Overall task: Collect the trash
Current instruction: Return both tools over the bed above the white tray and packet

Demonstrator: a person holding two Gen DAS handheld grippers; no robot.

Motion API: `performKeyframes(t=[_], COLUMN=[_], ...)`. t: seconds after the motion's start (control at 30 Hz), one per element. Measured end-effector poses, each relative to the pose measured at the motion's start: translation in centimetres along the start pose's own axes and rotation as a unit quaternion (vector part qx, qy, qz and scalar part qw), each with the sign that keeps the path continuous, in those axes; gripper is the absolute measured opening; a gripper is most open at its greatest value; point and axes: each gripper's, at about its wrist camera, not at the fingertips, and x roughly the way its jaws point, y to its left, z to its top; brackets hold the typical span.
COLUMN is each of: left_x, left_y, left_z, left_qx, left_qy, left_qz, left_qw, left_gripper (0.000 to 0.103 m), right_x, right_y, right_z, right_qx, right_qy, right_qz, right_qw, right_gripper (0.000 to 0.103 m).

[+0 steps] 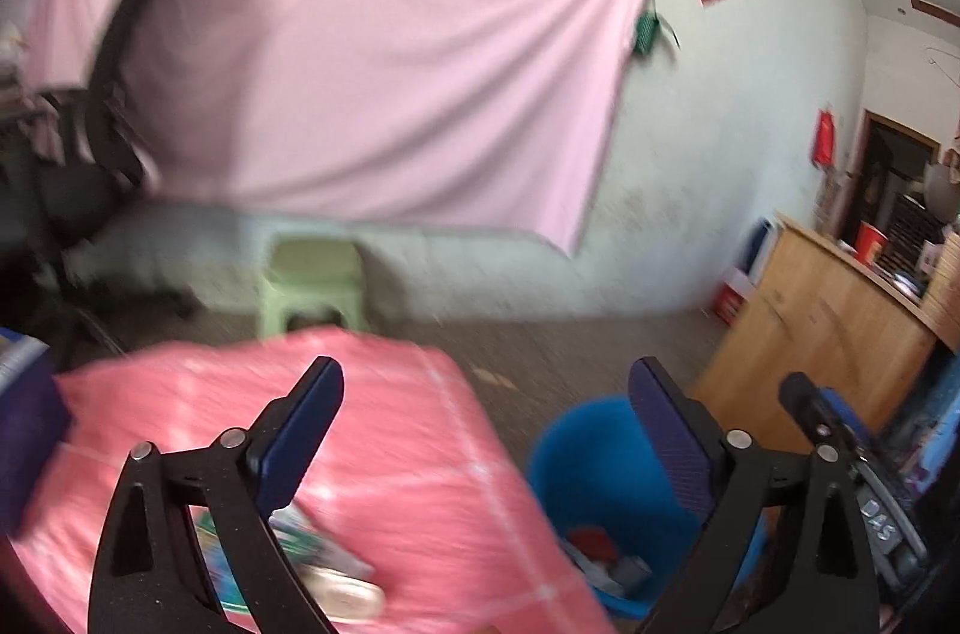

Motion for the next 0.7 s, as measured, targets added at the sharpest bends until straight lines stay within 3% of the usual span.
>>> performKeyframes(t=[0.07,0.23,0.7], left_x=[-1.6,-5.2,-11.6], left_y=[0.9,3.5,10.2], left_z=[0.0,-0.6,-4.1], left_qx=[0.012,0.023,0.010], left_qy=[-0.027,-0.079,-0.125], left_qz=[0.025,0.066,0.153], left_qw=[0.9993,0.9944,0.9801], left_gripper=[0.101,0.101,0.101], right_x=[-0.6,-1.8,-4.6], right_y=[1.3,4.5,10.1], right_z=[0.2,0.3,-0.7], right_qx=[-0.013,-0.048,-0.067], right_qy=[-0.017,-0.051,-0.115], right_qz=[0.012,0.046,0.142], right_qw=[1.000,0.996,0.981], right_gripper=[0.102,0.103,0.103])
